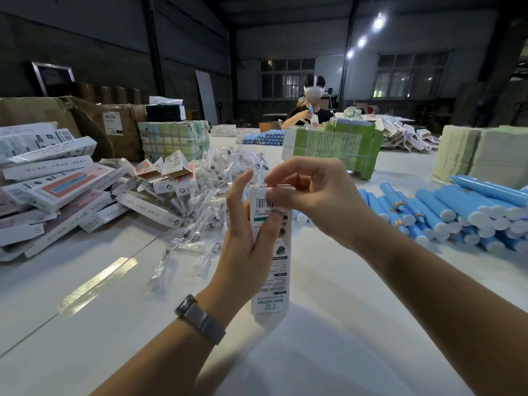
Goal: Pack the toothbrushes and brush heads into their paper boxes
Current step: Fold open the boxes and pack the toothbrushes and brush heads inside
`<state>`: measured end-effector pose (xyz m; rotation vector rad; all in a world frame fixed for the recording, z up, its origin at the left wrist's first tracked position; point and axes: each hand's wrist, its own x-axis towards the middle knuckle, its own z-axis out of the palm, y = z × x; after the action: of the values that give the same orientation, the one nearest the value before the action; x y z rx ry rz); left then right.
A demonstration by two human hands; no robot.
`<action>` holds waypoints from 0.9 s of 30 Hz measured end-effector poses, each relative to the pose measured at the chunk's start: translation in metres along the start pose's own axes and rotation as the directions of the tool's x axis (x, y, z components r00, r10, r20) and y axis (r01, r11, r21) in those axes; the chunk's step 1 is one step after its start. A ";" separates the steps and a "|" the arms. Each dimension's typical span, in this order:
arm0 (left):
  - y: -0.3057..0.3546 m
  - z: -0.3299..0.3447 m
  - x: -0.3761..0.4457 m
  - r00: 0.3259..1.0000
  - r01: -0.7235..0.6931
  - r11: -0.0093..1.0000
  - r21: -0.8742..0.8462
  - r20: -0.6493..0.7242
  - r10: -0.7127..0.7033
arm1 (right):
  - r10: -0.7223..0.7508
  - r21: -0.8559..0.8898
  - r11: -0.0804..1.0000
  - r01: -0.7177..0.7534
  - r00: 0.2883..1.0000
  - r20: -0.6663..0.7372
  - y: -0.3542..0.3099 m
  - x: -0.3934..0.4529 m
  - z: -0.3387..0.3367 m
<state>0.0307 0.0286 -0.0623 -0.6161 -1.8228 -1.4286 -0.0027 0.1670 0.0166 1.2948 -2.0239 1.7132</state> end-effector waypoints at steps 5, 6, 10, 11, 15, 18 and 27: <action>0.001 0.000 0.000 1.000 -0.006 0.999 0.054 0.000 0.006 | -0.057 -0.041 0.998 0.056 0.998 -0.010 -0.002 -0.001 0.005; 0.000 0.000 0.000 1.000 -0.012 0.998 0.055 0.002 0.011 | -0.055 -0.046 0.997 0.055 0.998 -0.017 -0.002 -0.001 0.005; -0.003 0.000 0.000 0.998 -0.063 0.998 -0.005 0.014 0.063 | -0.039 -0.078 0.996 0.035 0.998 -0.054 -0.001 0.001 0.003; -0.002 0.001 0.000 0.998 -0.062 0.998 -0.026 0.022 0.063 | -0.041 -0.086 0.996 0.035 0.997 -0.059 -0.002 0.002 0.002; -0.002 0.001 0.000 0.996 -0.073 0.994 -0.086 0.043 0.077 | -0.048 -0.102 0.994 0.040 0.996 -0.073 -0.005 0.002 -0.003; -0.003 0.001 -0.001 0.995 -0.083 0.991 -0.102 0.040 0.088 | -0.043 -0.113 0.993 0.040 0.999 -0.031 -0.007 0.003 -0.007; -0.001 0.001 -0.001 0.995 -0.092 0.989 -0.116 0.032 0.097 | -0.011 -0.100 0.995 0.020 0.996 0.088 -0.004 0.003 -0.018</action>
<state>0.0305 0.0293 -0.0635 -0.7821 -1.7254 -1.4746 -0.0081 0.1811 0.0274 1.3716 -2.1124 1.5515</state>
